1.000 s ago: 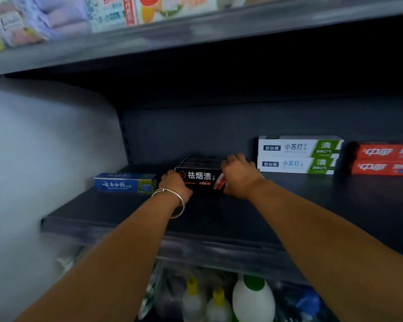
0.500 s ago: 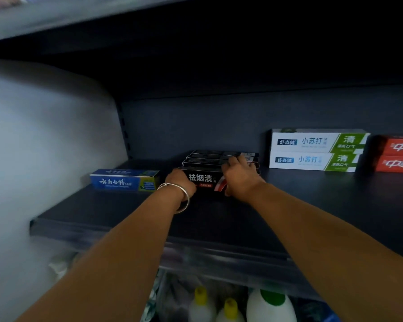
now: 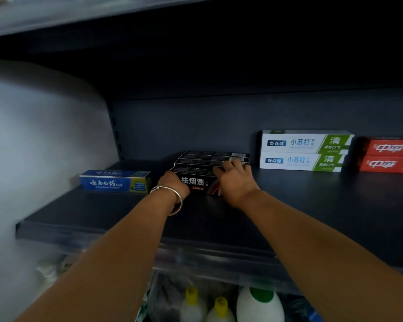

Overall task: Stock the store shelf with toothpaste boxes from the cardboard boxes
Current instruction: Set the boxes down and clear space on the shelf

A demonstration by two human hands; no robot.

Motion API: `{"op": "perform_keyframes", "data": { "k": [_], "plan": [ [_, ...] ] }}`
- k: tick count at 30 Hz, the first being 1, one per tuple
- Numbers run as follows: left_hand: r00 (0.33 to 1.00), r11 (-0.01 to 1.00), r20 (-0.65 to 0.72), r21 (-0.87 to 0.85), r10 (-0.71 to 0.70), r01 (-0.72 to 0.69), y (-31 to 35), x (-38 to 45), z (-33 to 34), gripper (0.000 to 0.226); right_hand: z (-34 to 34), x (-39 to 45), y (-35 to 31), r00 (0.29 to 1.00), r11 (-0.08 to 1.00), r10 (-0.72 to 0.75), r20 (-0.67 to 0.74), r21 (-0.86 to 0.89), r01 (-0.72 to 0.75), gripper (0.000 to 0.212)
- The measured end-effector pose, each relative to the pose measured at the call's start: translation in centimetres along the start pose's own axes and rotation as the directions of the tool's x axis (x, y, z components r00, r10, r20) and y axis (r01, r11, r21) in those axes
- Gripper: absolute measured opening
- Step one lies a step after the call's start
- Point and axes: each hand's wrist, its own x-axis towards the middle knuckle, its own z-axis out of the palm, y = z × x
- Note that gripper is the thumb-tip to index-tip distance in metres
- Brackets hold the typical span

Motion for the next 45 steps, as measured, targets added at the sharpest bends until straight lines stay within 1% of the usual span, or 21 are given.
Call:
{"op": "perform_keyframes", "data": {
  "k": [3,6,9,13,22,25,28,33,37,40,45],
  "plan": [
    [1.000,1.000,0.003,-0.006,0.005,-0.005,0.2,-0.2,0.1,0.051,-0.2,-0.6,0.4,0.998,0.998,0.062,-0.016,-0.022,-0.063,0.051],
    [1.000,1.000,0.018,-0.020,0.014,-0.014,0.4,-0.3,0.3,0.048,-0.2,-0.8,0.4,0.994,0.994,0.105,-0.032,-0.033,-0.106,0.049],
    [0.999,0.999,0.029,-0.046,0.017,-0.015,0.5,-0.2,0.6,0.042,-0.2,-0.6,0.4,0.992,0.992,0.113,-0.047,-0.044,-0.115,0.046],
    [0.999,0.999,0.033,-0.028,0.025,-0.024,0.7,0.1,0.7,0.034,-0.2,-0.3,0.5,0.991,0.990,0.123,-0.060,-0.056,-0.127,0.044],
    [0.999,1.000,0.040,0.001,0.008,-0.008,0.5,-0.1,0.9,0.039,0.3,-0.1,0.7,0.987,0.988,0.134,-0.084,-0.069,-0.140,0.042],
    [0.998,0.998,0.018,0.030,0.054,-0.055,0.9,-0.8,0.7,0.038,0.1,-0.4,0.8,0.989,0.990,0.114,-0.093,-0.073,-0.121,0.045],
    [0.995,0.992,0.019,0.076,0.102,-0.103,1.7,-2.0,0.3,0.038,-0.5,-1.2,1.0,0.995,0.996,0.048,-0.091,-0.070,-0.054,0.050],
    [0.985,0.974,0.031,0.147,0.170,-0.173,3.0,-5.4,0.1,0.035,-2.1,-4.1,1.5,0.999,0.999,-0.044,-0.018,-0.007,0.044,0.040],
    [0.969,0.950,0.077,0.196,0.233,-0.244,4.1,-8.9,-0.2,0.034,-3.7,-7.3,2.2,0.997,0.997,-0.048,0.064,0.067,0.044,0.039],
    [0.958,0.936,0.105,0.207,0.268,-0.284,4.9,-11.6,-0.2,0.033,-5.1,-9.7,2.6,0.994,0.998,-0.030,0.104,0.062,0.024,0.044],
    [0.928,0.901,0.160,0.232,0.337,-0.367,5.8,-16.3,-0.5,0.042,-7.5,-14.0,3.0,0.995,0.998,-0.035,0.092,0.054,0.030,0.037]
  ]
}}
